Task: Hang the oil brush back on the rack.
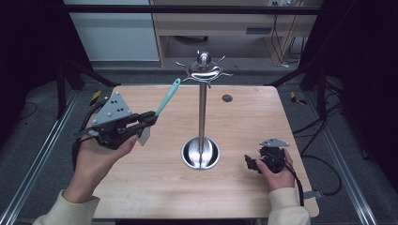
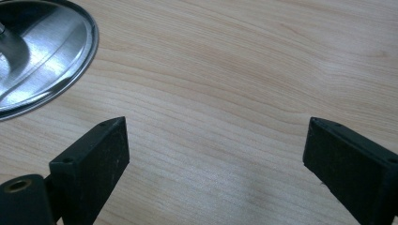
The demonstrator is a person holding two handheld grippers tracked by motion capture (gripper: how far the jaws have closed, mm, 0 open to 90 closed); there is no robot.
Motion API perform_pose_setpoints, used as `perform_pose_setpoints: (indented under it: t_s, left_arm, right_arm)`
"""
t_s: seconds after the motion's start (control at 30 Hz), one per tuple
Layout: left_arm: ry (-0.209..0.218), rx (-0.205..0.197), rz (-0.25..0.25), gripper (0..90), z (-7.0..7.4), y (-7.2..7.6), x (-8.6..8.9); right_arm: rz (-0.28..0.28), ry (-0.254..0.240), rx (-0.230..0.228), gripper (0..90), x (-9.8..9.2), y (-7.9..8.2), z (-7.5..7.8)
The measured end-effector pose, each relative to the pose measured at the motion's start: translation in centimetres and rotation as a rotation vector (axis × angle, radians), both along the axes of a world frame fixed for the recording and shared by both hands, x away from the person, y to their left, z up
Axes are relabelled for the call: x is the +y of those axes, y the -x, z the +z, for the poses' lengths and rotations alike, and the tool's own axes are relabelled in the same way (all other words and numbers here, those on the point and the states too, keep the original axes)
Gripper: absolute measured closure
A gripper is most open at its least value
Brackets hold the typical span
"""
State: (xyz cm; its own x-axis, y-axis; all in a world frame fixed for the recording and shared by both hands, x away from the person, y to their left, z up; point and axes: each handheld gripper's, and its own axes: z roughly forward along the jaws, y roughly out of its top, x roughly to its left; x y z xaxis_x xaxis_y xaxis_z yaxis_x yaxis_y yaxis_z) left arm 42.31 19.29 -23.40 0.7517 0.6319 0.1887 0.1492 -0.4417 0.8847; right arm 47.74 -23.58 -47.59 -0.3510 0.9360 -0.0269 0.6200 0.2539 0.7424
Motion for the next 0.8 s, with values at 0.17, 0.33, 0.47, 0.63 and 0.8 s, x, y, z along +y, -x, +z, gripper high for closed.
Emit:
perform_pose_setpoints:
  t_s: [0.17, 0.33, 0.47, 0.63, 0.8]
  left_arm:
    - [-0.007, 0.002, -0.001, 82.0, 0.1, -0.1, -0.1]
    - [-0.006, 0.006, 0.002, 82.0, 0.1, -0.3, -0.4]
    - [-0.006, 0.009, 0.001, 82.0, 0.0, -0.5, -0.5]
    - [-0.013, 0.013, -0.003, 82.0, 0.0, -0.8, -0.6]
    - [-0.004, 0.023, -0.007, 82.0, -0.2, -1.1, -1.1]
  right_arm:
    - [0.001, 0.0, 0.0, 7.9, 0.0, 0.0, 0.0]
    - [0.001, -0.001, 0.001, 8.0, 0.0, 0.0, 0.0]
    - [0.0, -0.001, 0.002, 8.0, 0.0, 0.0, 0.0]
    - [0.004, -0.006, 0.006, 8.0, 0.0, 0.0, 0.0]
    - [0.004, -0.005, 0.004, 8.0, 0.0, 0.0, 0.0]
